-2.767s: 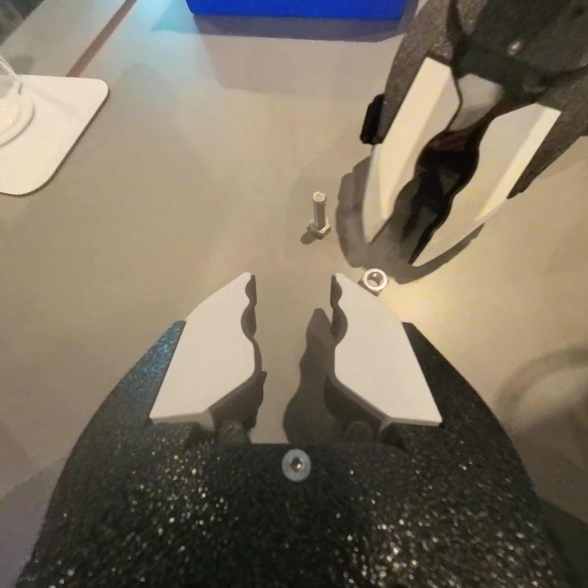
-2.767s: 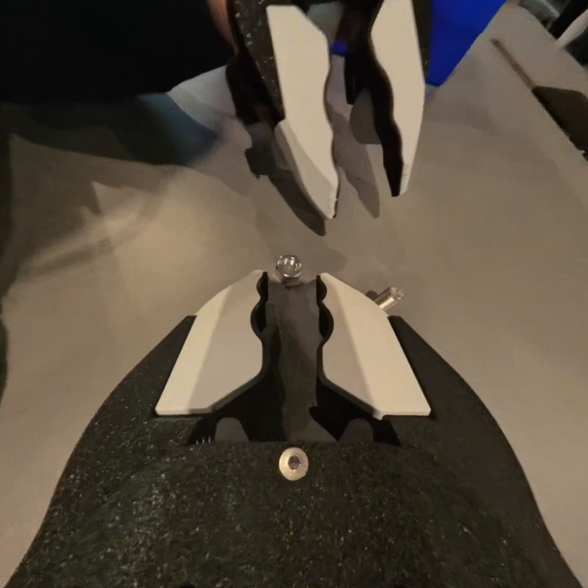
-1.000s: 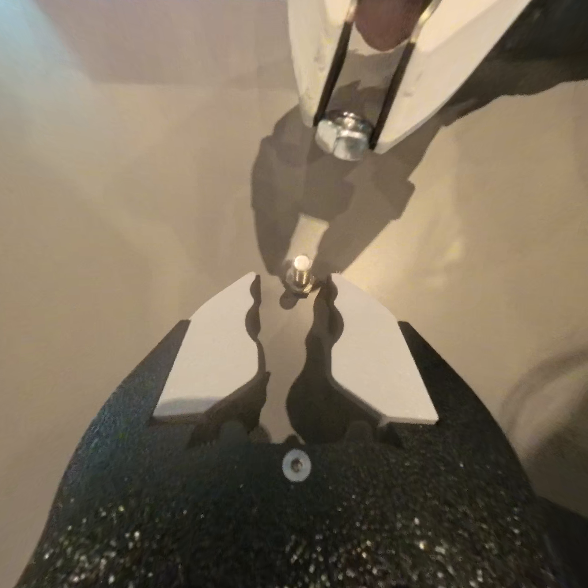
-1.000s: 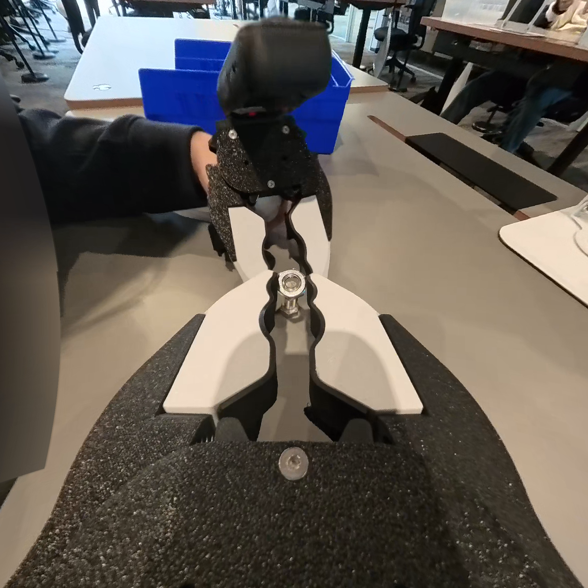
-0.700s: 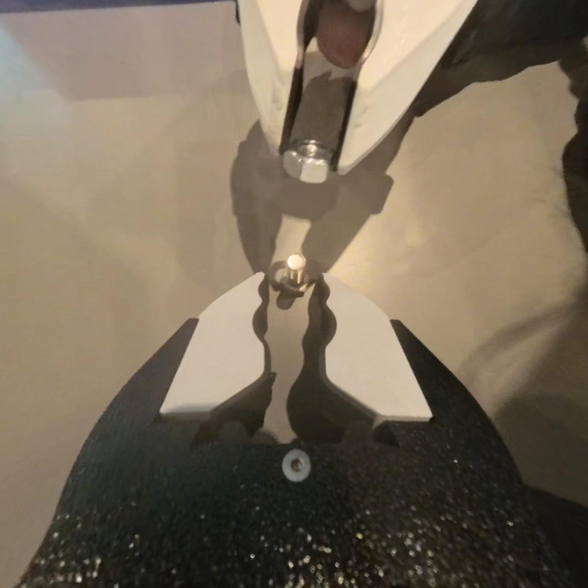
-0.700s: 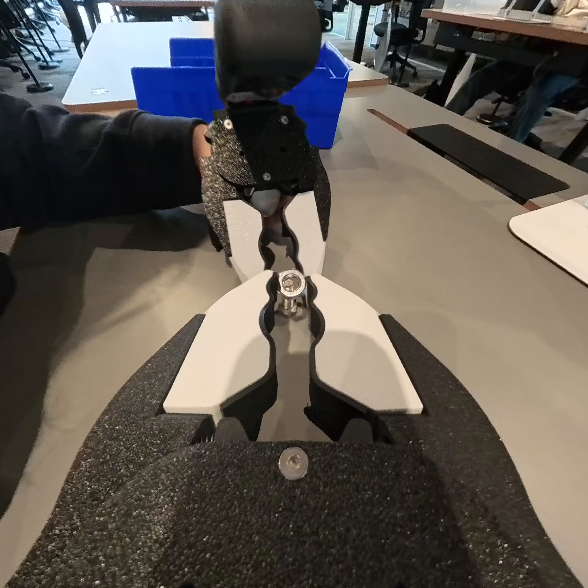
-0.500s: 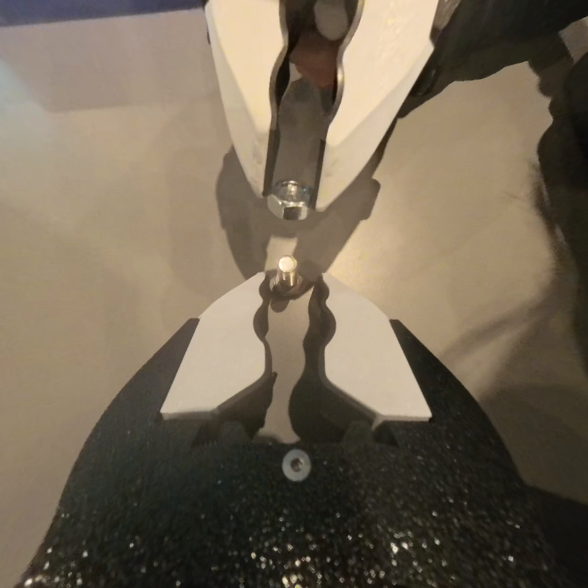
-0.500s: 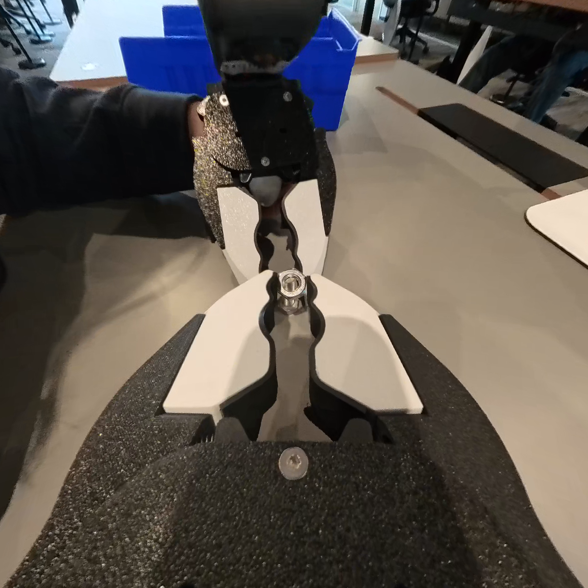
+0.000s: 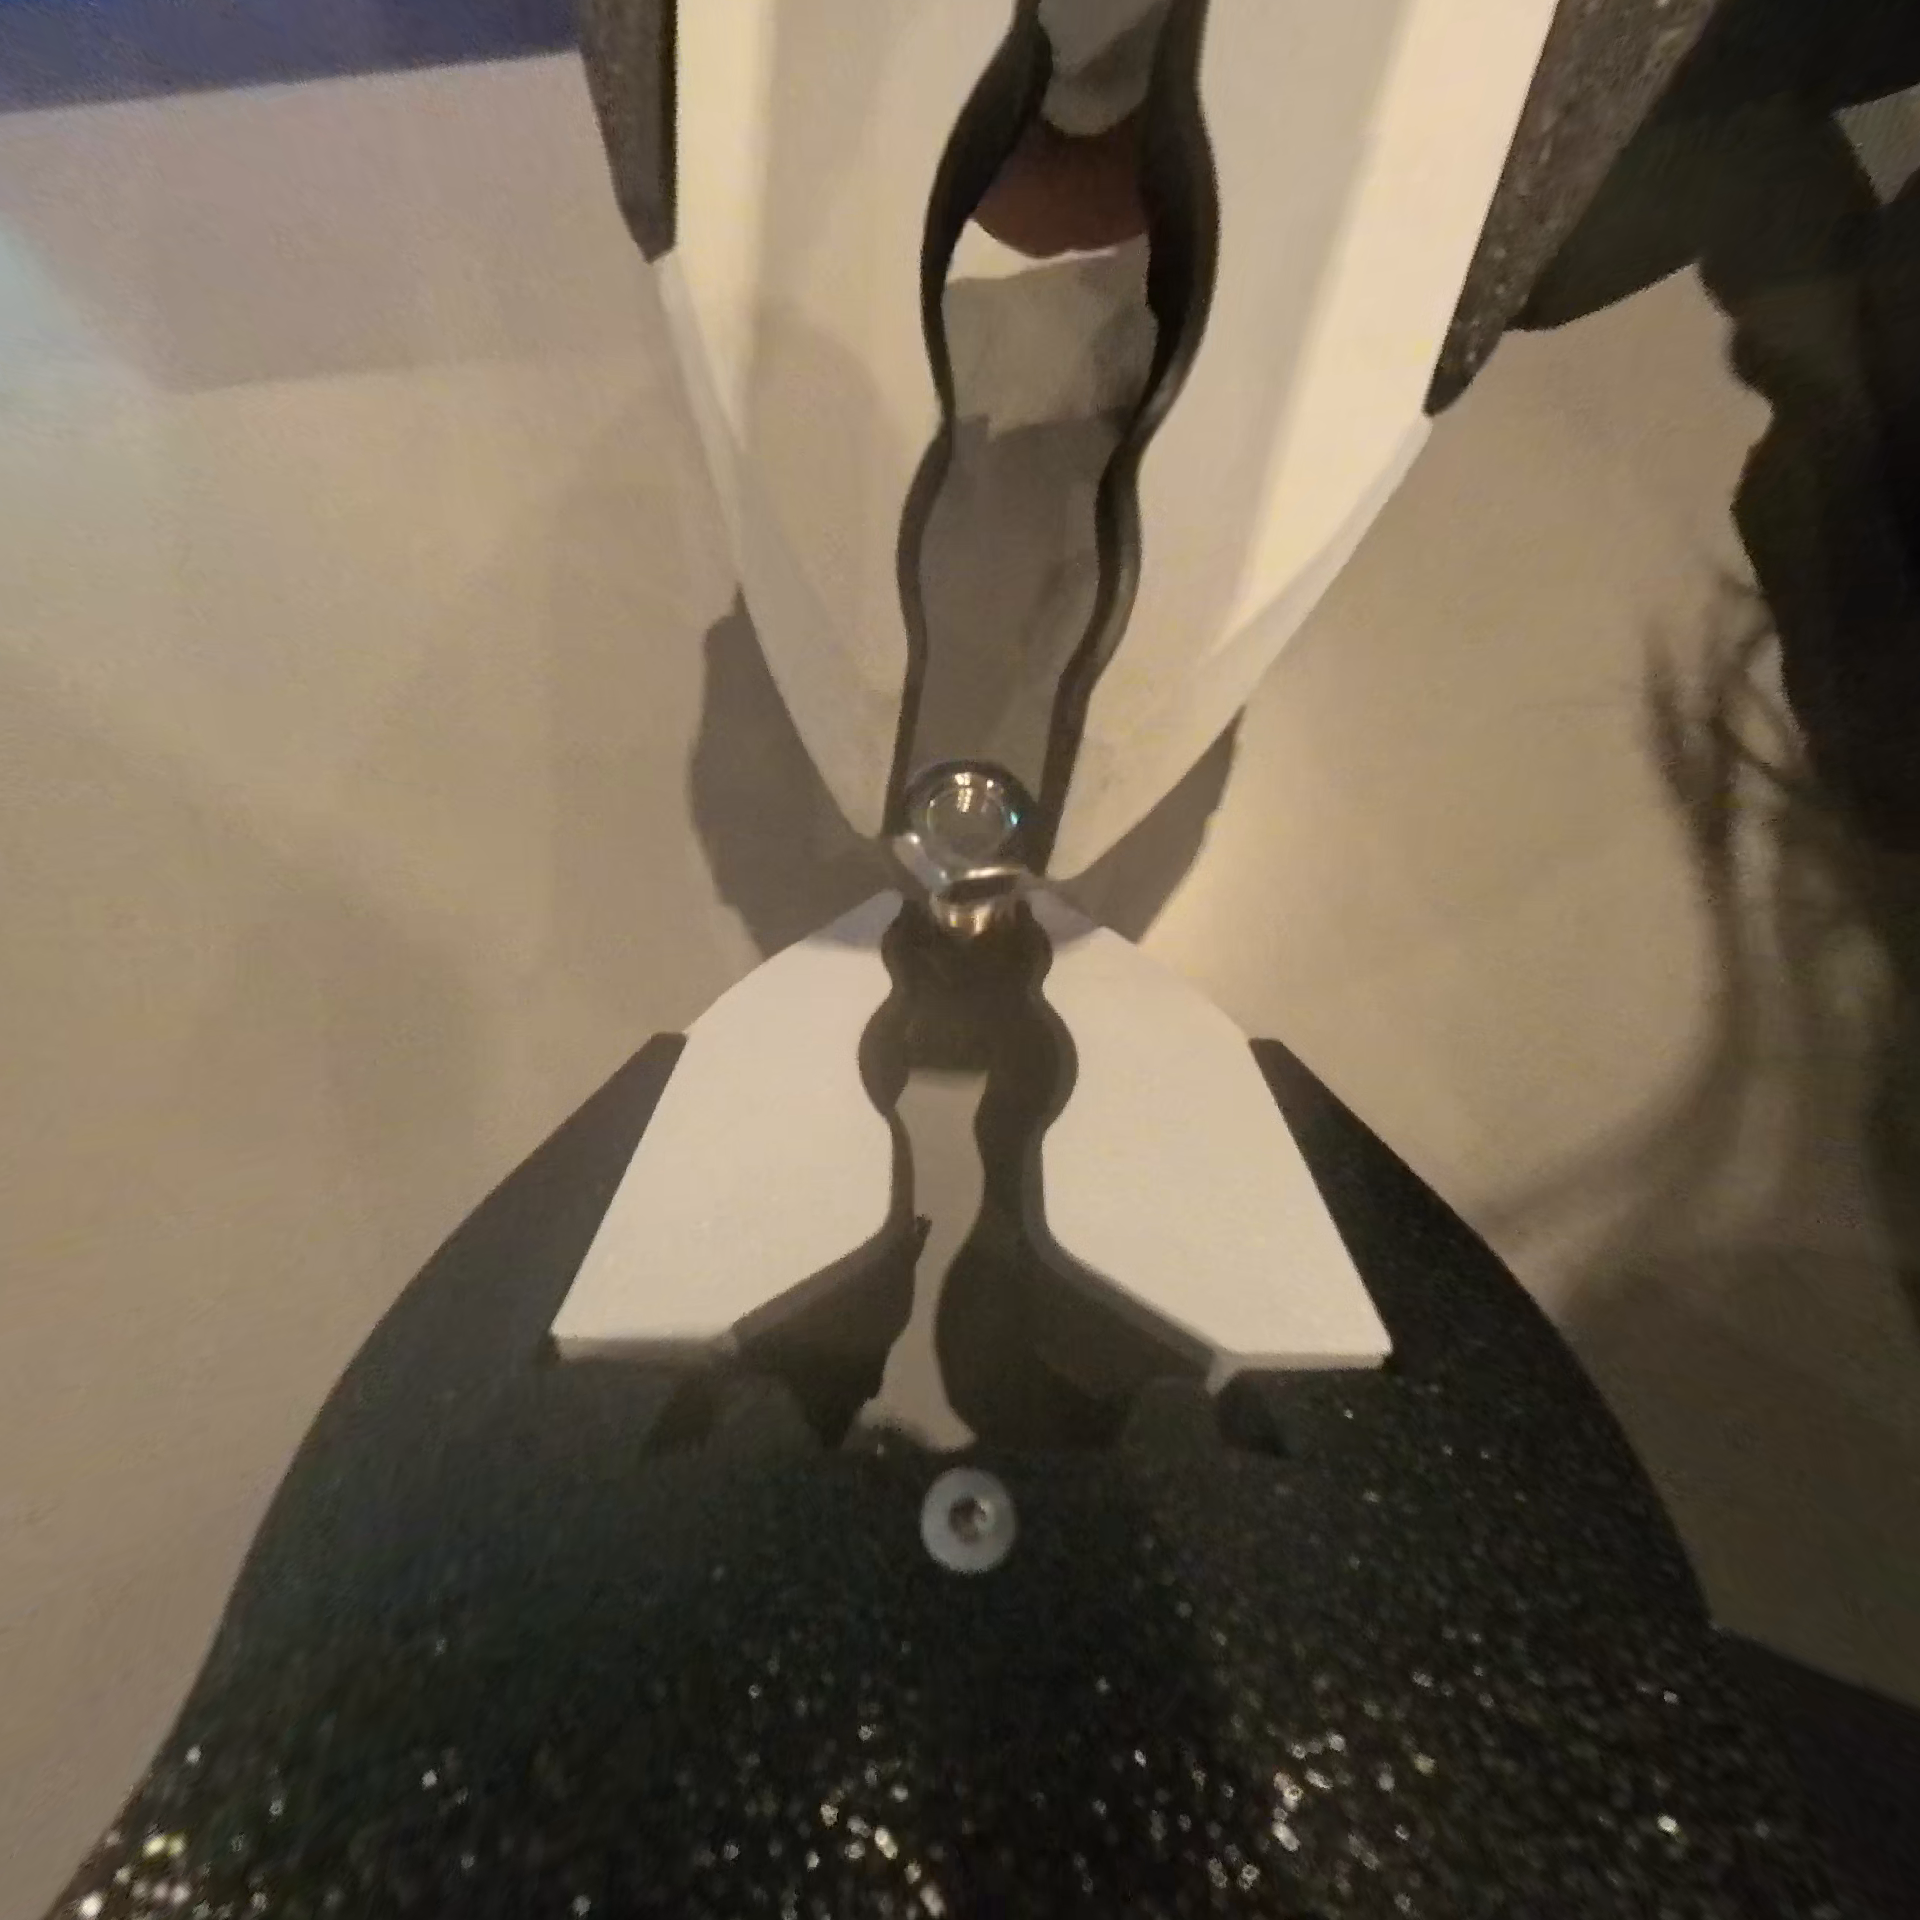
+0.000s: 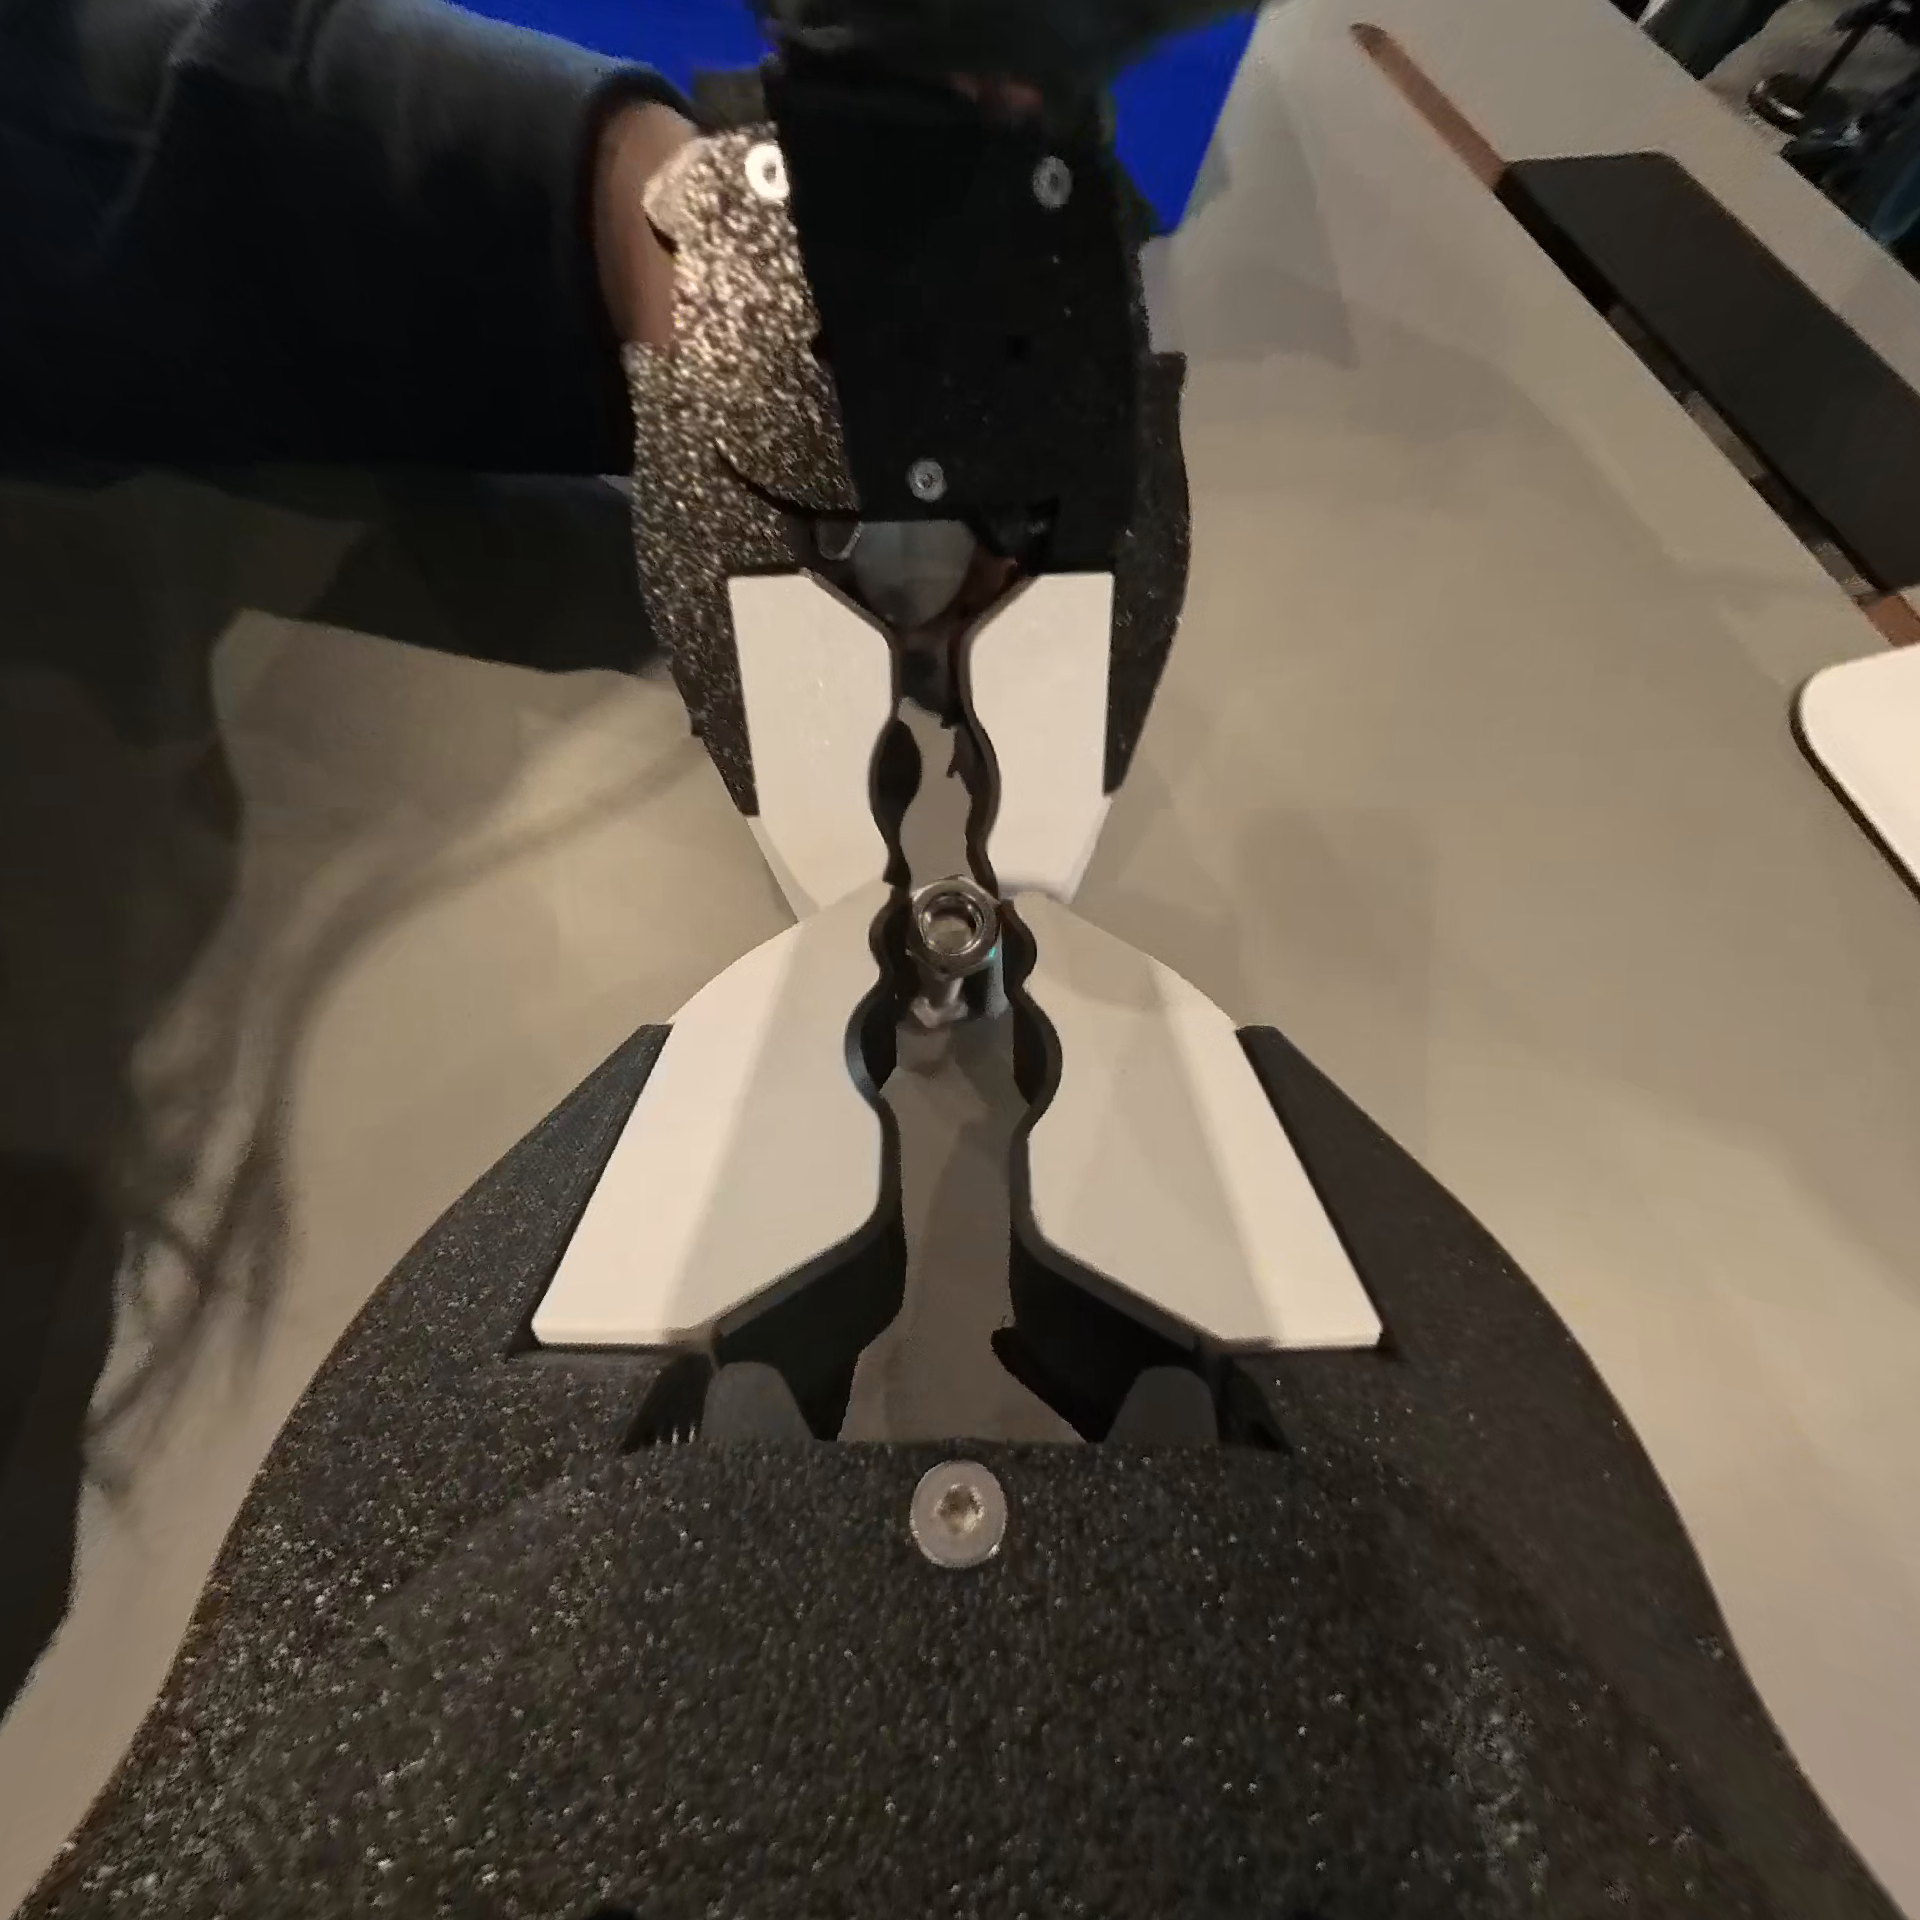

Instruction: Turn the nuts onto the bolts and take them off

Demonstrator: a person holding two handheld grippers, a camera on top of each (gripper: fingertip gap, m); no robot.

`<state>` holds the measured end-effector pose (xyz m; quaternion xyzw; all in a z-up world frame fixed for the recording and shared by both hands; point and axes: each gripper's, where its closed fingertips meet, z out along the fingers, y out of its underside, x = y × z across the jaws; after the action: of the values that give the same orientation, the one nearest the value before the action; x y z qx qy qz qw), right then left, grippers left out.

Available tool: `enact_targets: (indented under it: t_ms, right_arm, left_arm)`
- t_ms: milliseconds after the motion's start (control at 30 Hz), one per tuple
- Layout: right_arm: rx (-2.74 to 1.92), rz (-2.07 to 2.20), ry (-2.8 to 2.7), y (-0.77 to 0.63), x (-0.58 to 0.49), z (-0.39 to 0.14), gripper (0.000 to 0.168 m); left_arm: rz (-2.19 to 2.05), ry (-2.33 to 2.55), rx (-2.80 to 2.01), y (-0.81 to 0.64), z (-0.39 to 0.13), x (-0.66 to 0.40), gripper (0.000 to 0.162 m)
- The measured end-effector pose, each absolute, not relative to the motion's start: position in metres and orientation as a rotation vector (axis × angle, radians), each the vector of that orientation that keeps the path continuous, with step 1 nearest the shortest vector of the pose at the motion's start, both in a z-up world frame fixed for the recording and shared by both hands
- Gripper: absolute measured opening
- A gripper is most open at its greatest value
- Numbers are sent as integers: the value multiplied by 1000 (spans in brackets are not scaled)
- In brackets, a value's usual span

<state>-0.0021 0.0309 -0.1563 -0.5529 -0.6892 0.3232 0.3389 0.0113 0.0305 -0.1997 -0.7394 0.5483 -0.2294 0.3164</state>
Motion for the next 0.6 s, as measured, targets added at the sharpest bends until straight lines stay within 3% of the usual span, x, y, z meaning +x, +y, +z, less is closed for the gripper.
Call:
enact_targets:
  t_ms: [600]
  right_arm:
    - [-1527,728,-1922,31,-7,-166,17]
  left_arm:
    - [-605,1450,-1945,30,-200,12,17]
